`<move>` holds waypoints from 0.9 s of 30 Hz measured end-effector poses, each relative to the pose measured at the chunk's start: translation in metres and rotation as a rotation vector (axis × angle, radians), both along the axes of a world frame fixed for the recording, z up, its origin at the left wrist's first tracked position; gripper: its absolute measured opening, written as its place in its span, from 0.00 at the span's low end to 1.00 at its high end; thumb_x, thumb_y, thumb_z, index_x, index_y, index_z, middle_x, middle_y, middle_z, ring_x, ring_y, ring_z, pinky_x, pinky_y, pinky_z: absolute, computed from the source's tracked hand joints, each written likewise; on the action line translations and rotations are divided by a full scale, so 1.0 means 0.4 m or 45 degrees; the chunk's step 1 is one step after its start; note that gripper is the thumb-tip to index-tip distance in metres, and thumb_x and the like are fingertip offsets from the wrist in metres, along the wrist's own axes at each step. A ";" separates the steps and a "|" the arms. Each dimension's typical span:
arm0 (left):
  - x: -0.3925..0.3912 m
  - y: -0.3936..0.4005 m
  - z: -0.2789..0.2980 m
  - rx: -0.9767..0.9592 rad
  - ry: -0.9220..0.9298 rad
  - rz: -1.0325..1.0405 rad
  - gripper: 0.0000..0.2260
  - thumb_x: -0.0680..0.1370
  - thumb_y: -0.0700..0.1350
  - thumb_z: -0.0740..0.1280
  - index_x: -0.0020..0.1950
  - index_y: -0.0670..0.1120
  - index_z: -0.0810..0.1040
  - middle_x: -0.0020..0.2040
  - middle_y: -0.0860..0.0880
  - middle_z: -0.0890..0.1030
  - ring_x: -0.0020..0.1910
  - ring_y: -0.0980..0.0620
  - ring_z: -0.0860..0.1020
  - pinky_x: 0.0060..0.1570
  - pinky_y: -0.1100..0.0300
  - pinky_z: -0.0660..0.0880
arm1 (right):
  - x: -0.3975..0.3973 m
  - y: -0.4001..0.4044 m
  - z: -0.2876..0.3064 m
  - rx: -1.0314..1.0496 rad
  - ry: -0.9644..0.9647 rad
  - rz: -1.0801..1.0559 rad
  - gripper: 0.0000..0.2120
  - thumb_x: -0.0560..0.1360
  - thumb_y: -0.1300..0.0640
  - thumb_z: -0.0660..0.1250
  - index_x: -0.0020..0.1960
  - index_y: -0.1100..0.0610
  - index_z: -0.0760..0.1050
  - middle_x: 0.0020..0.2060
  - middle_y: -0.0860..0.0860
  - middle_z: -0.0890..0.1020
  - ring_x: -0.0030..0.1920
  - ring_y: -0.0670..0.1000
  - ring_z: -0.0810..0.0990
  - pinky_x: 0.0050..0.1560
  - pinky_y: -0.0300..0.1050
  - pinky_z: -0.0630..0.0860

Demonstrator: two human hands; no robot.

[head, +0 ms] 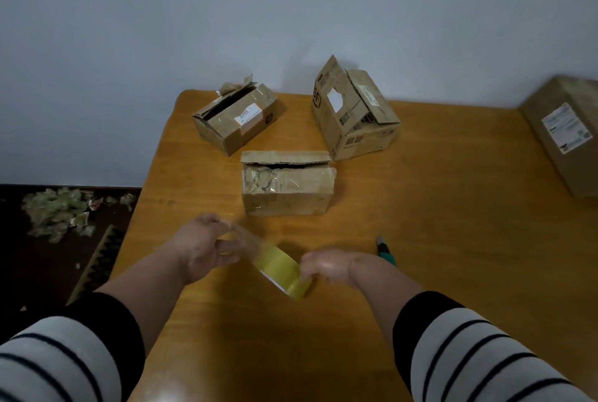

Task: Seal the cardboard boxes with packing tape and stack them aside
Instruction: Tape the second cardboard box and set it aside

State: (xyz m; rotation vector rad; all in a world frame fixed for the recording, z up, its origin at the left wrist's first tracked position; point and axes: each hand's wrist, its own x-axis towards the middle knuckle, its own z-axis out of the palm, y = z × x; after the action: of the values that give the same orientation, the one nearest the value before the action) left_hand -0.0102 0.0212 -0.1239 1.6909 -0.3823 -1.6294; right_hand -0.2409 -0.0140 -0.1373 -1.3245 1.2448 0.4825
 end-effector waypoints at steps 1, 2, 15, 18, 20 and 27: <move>0.000 -0.007 -0.004 -0.004 0.006 0.059 0.03 0.82 0.35 0.60 0.50 0.42 0.69 0.53 0.40 0.78 0.47 0.39 0.79 0.49 0.42 0.76 | -0.004 -0.003 -0.007 -0.001 0.048 -0.008 0.17 0.78 0.56 0.64 0.66 0.55 0.71 0.65 0.54 0.71 0.67 0.53 0.70 0.67 0.48 0.69; 0.002 -0.014 -0.005 -0.001 0.008 0.080 0.02 0.82 0.35 0.60 0.53 0.40 0.69 0.53 0.41 0.77 0.46 0.39 0.79 0.49 0.41 0.77 | -0.008 -0.004 -0.013 0.012 0.079 -0.034 0.17 0.77 0.57 0.64 0.65 0.56 0.72 0.63 0.53 0.71 0.65 0.52 0.71 0.64 0.47 0.71; -0.047 -0.071 0.025 0.011 0.378 -0.362 0.06 0.83 0.44 0.58 0.48 0.46 0.71 0.59 0.42 0.82 0.50 0.37 0.81 0.56 0.38 0.74 | -0.042 -0.035 -0.002 -0.034 0.021 -0.016 0.09 0.77 0.65 0.62 0.55 0.57 0.76 0.53 0.52 0.75 0.55 0.52 0.73 0.48 0.40 0.71; -0.058 -0.081 0.033 -0.010 0.375 -0.403 0.10 0.83 0.44 0.57 0.44 0.44 0.72 0.58 0.41 0.82 0.51 0.35 0.80 0.59 0.33 0.73 | -0.088 -0.052 -0.038 -0.334 0.224 -0.203 0.17 0.79 0.61 0.61 0.67 0.62 0.74 0.63 0.59 0.77 0.64 0.58 0.75 0.57 0.41 0.72; -0.064 -0.086 0.034 -0.018 0.351 -0.441 0.11 0.83 0.44 0.56 0.43 0.43 0.72 0.59 0.41 0.81 0.49 0.35 0.81 0.60 0.33 0.72 | -0.147 -0.050 -0.078 -0.562 0.453 -0.340 0.17 0.79 0.57 0.60 0.66 0.61 0.74 0.63 0.60 0.77 0.63 0.60 0.75 0.58 0.46 0.72; -0.067 -0.097 0.021 0.033 0.374 -0.474 0.13 0.84 0.47 0.55 0.43 0.45 0.71 0.63 0.41 0.80 0.48 0.34 0.83 0.56 0.37 0.75 | -0.296 0.030 -0.147 -0.399 0.946 -0.402 0.28 0.77 0.46 0.64 0.70 0.58 0.61 0.61 0.57 0.67 0.57 0.57 0.74 0.50 0.49 0.77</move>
State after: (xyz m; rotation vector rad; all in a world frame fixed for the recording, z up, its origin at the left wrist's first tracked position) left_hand -0.0371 -0.0176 -0.1156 1.4265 -0.5542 -2.1266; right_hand -0.3592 -0.0018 -0.1960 -1.2002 2.1791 0.5919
